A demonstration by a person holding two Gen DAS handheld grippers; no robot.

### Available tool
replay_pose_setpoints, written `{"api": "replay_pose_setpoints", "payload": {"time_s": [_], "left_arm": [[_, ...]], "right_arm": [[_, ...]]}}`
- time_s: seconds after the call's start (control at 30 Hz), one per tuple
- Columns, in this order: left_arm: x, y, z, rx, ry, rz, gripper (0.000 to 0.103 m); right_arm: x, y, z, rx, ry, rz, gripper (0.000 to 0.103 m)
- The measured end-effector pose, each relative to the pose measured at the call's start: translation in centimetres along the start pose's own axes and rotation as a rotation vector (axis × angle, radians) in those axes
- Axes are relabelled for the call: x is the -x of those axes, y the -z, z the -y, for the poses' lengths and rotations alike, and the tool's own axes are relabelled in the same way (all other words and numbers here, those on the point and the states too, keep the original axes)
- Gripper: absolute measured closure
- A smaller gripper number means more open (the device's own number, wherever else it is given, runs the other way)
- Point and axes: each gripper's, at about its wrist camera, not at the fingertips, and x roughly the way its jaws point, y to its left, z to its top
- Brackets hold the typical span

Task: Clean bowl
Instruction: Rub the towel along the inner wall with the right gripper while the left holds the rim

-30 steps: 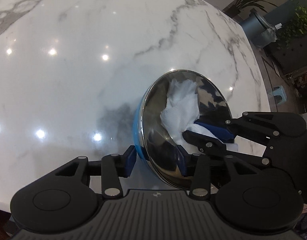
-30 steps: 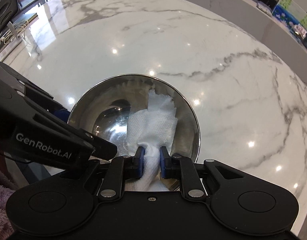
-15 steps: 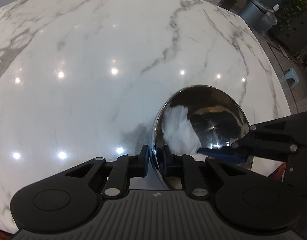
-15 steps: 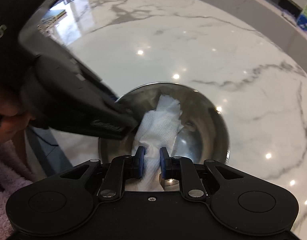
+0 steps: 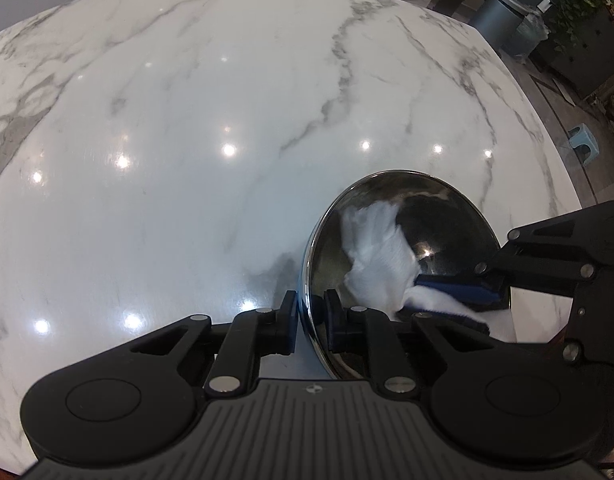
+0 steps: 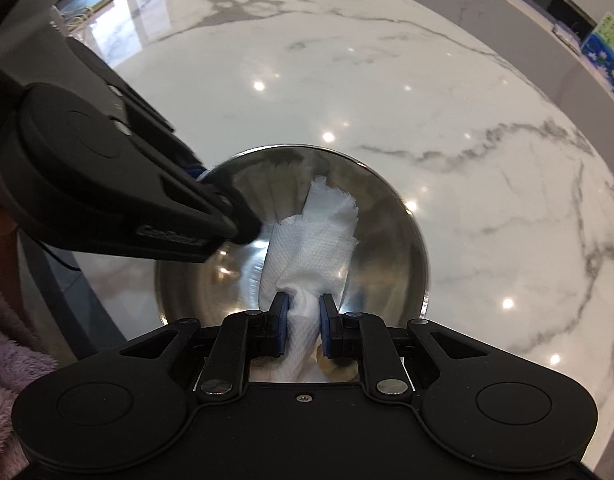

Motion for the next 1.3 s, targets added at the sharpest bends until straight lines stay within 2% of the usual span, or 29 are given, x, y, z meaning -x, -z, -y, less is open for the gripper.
{"api": "replay_pose_setpoints", "payload": {"time_s": [0.2, 0.37, 0.47, 0.77, 1.03, 1.3], "left_arm": [[-0.1, 0.1, 0.0, 0.0, 0.0, 0.004, 0.091], [-0.1, 0.1, -0.1, -0.008, 0.008, 0.005, 0.091], [0.0, 0.2, -0.2, -0.014, 0.012, 0.003, 0.09], [0.0, 0.3, -0.4, -0.014, 0.009, 0.01, 0.089], [0.3, 0.6, -0.6, -0.001, -0.005, 0.015, 0.085], [0.3, 0.6, -0.5, -0.009, -0.017, 0.016, 0.085]], "right_arm": [[0.3, 0.0, 0.1, 0.01, 0.031, 0.001, 0.089], [1.4, -0.2, 0.1, 0.047, 0.022, 0.084, 0.09], [1.1, -0.3, 0.3, 0.051, 0.014, 0.102, 0.09], [-0.1, -0.7, 1.1, -0.035, -0.004, 0.08, 0.09], [1.1, 0.2, 1.1, 0.017, 0.129, 0.069, 0.091], [2.8, 0.5, 0.9, 0.034, 0.186, 0.106, 0.092]]}}
